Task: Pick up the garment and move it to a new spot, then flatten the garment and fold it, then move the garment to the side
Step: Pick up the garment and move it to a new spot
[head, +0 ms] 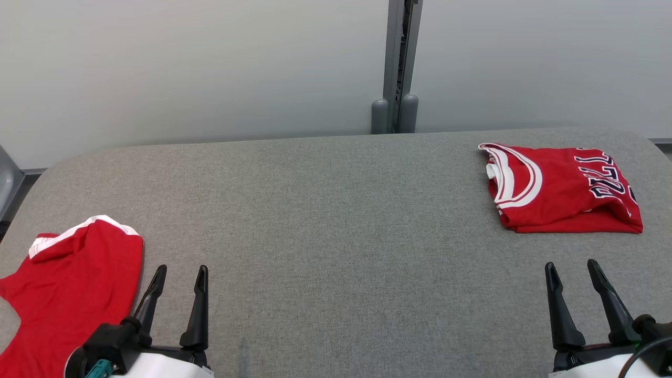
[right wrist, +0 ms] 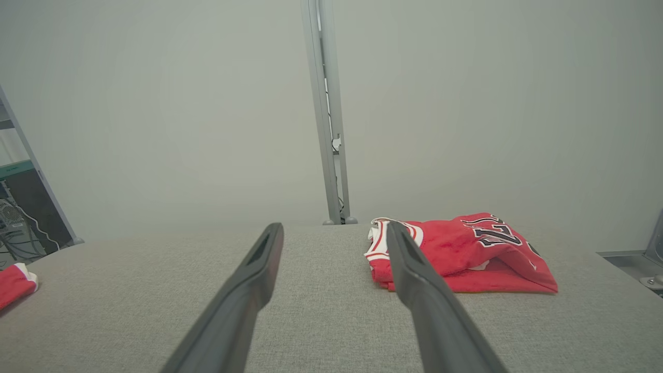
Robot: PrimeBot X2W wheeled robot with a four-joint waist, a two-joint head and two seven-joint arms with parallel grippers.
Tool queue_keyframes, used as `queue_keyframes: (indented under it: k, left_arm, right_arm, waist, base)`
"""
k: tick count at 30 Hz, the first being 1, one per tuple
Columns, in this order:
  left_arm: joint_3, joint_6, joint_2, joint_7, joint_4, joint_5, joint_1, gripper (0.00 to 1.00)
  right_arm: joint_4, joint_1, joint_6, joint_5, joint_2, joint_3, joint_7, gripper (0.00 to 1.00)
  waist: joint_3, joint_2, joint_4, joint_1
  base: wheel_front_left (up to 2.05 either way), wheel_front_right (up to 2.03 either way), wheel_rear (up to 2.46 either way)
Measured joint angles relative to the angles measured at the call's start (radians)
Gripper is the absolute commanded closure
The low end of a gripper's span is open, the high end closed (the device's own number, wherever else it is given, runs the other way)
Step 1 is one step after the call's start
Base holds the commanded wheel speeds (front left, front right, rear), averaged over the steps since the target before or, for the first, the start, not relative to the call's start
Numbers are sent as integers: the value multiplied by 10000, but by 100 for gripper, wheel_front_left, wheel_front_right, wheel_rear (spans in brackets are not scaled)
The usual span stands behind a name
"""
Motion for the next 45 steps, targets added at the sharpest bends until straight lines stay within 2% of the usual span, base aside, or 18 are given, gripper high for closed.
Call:
queue_keyframes:
  k: [10,17,22,37,45]
  left_arm:
    - [-29,0,-12,0,52,-4,-12,0]
    - [-58,33,-21,0,176,-23,-52,0]
    - [-33,67,-19,0,368,-21,-88,0]
    - [174,171,0,0,949,-21,-138,0]
    - [251,226,40,0,1018,-25,-154,0]
  right_arm:
    - [58,-12,0,59,25,84,0,0]
    - [92,-12,0,150,13,128,0,0]
    - [198,-25,0,282,21,341,-2,0]
    - [554,-174,0,583,134,1066,0,0]
    - [629,-300,0,673,142,1536,0,0]
  waist:
    - [-45,0,103,0]
    - [-65,0,554,0]
    - [-123,0,1126,0]
    - [-243,0,3441,-1]
    - [-265,0,4287,0]
  base:
    - [0,0,0]
    - [0,0,0]
    - [0,0,0]
    - [0,0,0]
    - [0,0,0]
